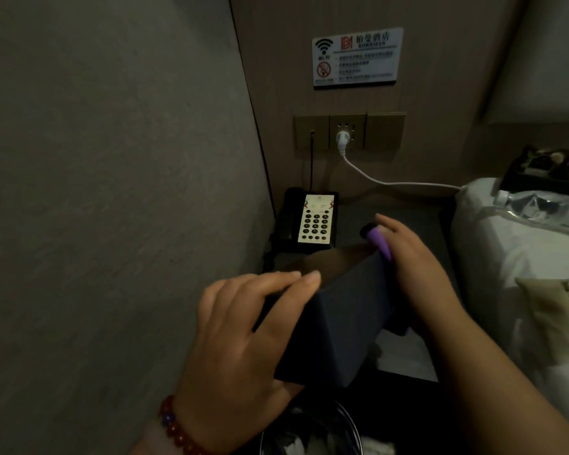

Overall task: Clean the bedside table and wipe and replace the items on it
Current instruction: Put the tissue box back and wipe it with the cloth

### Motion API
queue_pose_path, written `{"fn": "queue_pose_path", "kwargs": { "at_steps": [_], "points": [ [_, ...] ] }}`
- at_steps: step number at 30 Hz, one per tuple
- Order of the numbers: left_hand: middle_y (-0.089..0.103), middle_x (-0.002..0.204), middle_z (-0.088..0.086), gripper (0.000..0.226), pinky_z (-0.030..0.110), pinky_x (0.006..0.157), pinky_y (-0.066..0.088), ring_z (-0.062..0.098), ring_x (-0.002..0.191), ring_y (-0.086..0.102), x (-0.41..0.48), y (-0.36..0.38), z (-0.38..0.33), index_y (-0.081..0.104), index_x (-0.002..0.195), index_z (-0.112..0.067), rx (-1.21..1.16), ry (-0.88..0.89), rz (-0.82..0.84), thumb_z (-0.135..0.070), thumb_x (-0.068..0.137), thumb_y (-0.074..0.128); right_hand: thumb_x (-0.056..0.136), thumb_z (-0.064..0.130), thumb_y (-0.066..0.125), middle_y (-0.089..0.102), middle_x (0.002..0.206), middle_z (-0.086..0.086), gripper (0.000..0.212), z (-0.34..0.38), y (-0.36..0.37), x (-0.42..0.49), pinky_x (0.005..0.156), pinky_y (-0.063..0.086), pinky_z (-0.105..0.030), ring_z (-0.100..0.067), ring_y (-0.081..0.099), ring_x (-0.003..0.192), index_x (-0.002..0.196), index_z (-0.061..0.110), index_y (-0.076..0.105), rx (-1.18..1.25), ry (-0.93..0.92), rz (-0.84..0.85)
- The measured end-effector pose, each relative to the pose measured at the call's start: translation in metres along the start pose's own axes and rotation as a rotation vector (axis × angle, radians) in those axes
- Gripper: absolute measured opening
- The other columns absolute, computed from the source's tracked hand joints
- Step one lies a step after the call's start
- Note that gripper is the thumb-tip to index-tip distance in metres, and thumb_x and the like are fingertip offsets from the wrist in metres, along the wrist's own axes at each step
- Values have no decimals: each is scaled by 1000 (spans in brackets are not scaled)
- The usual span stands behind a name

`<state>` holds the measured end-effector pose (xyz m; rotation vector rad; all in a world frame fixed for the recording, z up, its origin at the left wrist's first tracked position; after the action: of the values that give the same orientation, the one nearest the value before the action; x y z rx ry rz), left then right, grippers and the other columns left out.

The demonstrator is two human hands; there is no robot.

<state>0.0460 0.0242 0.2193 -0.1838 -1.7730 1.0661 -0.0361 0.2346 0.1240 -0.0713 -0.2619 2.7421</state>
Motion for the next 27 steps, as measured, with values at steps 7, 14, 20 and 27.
{"fn": "queue_pose_path", "kwargs": {
  "at_steps": [7,14,20,27],
  "points": [
    [46,126,4,65,51,90,41,13,116,45,-4,-7,14,28,133,-20,-97,-6,-102,-49,83,57,82,52,61,63,89,3,25,-3,-21,2,67,41,-29,-12,57,83,85,27,63,59,115,-146],
    [24,152,3,96,66,109,19,29,143,20,-2,9,27,22,141,-33,-160,-135,70,-80,66,57,86,38,59,57,79,-1,23,2,-50,-17,64,39,-30,-10,51,72,85,15,61,86,-37,-468],
    [-14,159,3,70,29,116,11,8,146,-5,-8,9,45,13,142,-56,-549,-380,-120,-84,78,20,77,39,56,52,72,5,14,3,-53,-35,68,41,-32,-9,51,69,76,25,54,269,-140,-593],
    [17,154,-24,88,37,118,21,-4,139,23,-25,26,77,5,142,-56,-864,-841,-205,-58,71,57,74,25,53,52,74,4,7,-7,-52,-43,65,43,-27,-7,52,66,80,25,55,507,-185,-599]
  ]
}}
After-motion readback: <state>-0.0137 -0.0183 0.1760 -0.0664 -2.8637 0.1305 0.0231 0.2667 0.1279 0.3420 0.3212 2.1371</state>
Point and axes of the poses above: each hand's wrist, its own x-axis towards the middle knuckle, its own y-axis out of the palm, z = x × y, the point moved 10 cm from there along x, towards the middle knuckle
